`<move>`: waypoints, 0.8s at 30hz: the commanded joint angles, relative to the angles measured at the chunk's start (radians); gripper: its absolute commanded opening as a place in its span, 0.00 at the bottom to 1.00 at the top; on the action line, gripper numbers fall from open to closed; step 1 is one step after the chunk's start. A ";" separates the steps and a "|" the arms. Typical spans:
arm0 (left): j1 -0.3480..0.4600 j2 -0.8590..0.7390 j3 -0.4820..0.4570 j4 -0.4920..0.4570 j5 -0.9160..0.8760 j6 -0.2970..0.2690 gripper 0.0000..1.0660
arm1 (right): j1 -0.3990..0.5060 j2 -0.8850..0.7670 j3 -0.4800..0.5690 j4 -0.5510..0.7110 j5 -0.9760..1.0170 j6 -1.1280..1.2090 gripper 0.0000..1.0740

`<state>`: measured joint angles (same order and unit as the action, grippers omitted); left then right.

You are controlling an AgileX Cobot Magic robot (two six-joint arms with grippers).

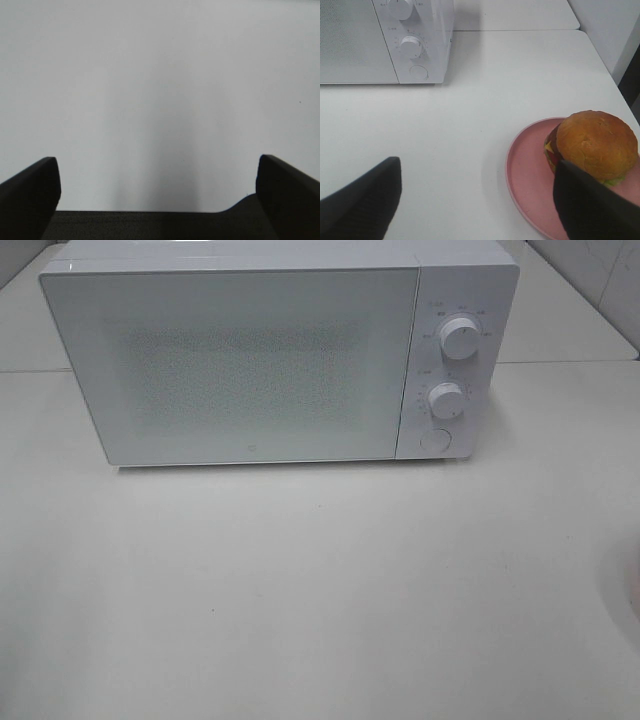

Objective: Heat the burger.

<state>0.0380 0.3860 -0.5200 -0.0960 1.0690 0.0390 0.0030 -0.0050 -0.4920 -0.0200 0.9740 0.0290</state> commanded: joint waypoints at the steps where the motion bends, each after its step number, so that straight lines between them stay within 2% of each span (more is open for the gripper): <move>1: 0.003 -0.050 0.004 0.027 0.000 -0.039 0.92 | -0.003 -0.034 0.003 0.005 -0.014 0.009 0.70; 10: 0.003 -0.204 0.004 0.027 0.000 -0.039 0.92 | -0.003 -0.034 0.003 0.005 -0.014 0.009 0.70; 24: 0.003 -0.357 0.004 0.029 0.000 -0.039 0.92 | -0.003 -0.034 0.003 0.006 -0.014 0.009 0.70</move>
<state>0.0380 0.0420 -0.5170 -0.0710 1.0690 0.0060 0.0030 -0.0050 -0.4920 -0.0150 0.9740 0.0290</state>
